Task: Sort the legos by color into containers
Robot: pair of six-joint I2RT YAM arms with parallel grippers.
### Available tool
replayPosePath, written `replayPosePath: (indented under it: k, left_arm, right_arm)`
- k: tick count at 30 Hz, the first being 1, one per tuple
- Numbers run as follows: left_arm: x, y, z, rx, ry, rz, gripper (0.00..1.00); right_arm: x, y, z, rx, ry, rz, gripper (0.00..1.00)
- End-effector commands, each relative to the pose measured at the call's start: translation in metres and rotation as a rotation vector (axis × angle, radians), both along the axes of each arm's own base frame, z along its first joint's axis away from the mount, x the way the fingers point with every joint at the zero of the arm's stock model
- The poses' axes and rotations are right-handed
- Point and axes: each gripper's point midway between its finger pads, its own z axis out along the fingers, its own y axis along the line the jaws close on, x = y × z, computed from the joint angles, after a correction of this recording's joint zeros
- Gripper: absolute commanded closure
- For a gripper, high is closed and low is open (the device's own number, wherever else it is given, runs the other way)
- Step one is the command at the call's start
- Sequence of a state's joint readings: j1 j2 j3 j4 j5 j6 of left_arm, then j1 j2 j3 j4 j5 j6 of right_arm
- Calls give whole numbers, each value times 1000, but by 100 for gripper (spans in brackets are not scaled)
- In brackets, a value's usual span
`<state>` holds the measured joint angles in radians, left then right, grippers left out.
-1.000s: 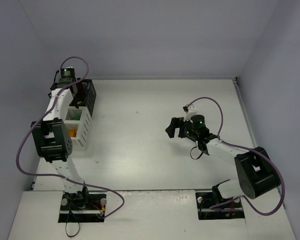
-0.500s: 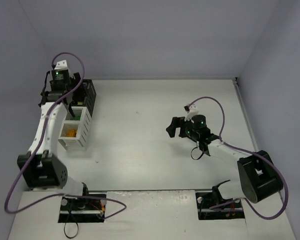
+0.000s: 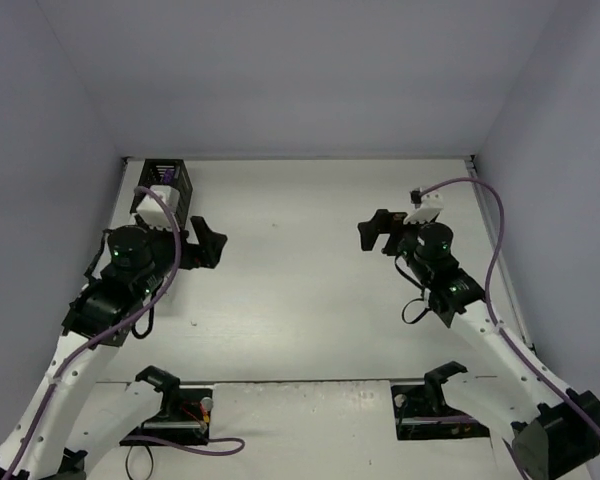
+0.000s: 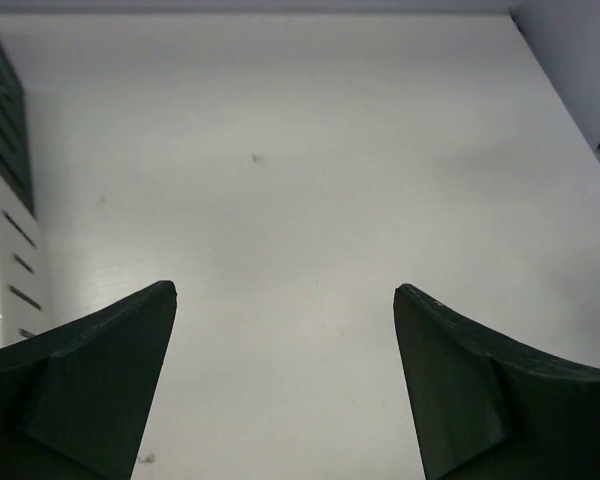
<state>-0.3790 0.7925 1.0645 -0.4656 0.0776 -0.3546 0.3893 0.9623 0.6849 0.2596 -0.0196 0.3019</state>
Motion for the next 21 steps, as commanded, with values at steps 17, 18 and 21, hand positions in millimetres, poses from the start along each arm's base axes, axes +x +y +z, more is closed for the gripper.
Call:
replayPosePath:
  k: [17,18,21]
  left_arm:
    - [-49,-64,-56,-6,58,-238,17]
    - [-48,-64,-58,-6,63,-237,17]
    - [-47,-66,-62,-3,80,-234,17]
  right_arm:
    - [-46,-41,53,-30,-190,-84,0]
    - [-47,-42,50,-31,-187,-84,0]
    - [-48,-43,46,-34,-183,-88,0]
